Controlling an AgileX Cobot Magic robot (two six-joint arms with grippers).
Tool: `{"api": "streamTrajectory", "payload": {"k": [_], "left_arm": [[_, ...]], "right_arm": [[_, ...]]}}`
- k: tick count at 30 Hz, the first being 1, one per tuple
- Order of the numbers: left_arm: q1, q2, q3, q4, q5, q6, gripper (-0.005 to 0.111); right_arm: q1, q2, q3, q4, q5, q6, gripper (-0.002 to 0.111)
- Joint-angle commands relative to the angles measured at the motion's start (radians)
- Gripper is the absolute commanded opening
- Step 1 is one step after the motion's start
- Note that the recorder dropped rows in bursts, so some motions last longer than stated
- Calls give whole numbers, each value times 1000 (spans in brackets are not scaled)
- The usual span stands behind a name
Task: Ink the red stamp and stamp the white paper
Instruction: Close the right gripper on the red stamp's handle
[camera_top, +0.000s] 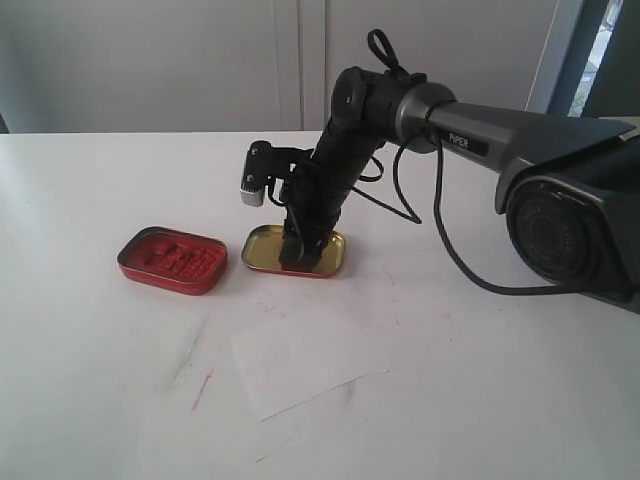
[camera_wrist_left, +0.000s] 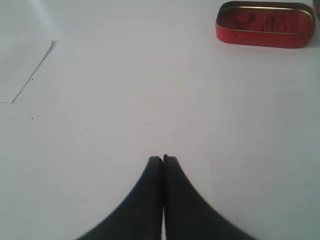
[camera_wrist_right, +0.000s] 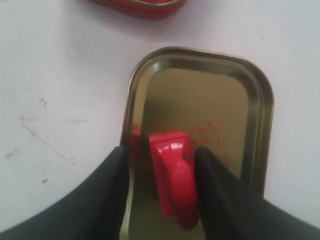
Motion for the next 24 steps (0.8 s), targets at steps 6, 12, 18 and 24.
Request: {"api": "streamTrajectory", "payload": {"k": [6, 12, 18, 24], "left_arm": [[2, -4, 7, -3, 11, 0, 0], [2, -4, 7, -3, 11, 0, 0], [2, -4, 7, -3, 11, 0, 0], [2, -4, 7, -3, 11, 0, 0]], "right_arm": [[1, -3, -5, 32, -3, -10, 41], [1, -5, -5, 32, -9, 18, 41], [1, -6, -5, 32, -22, 16, 41], [1, -6, -5, 32, -32, 16, 41]]}}
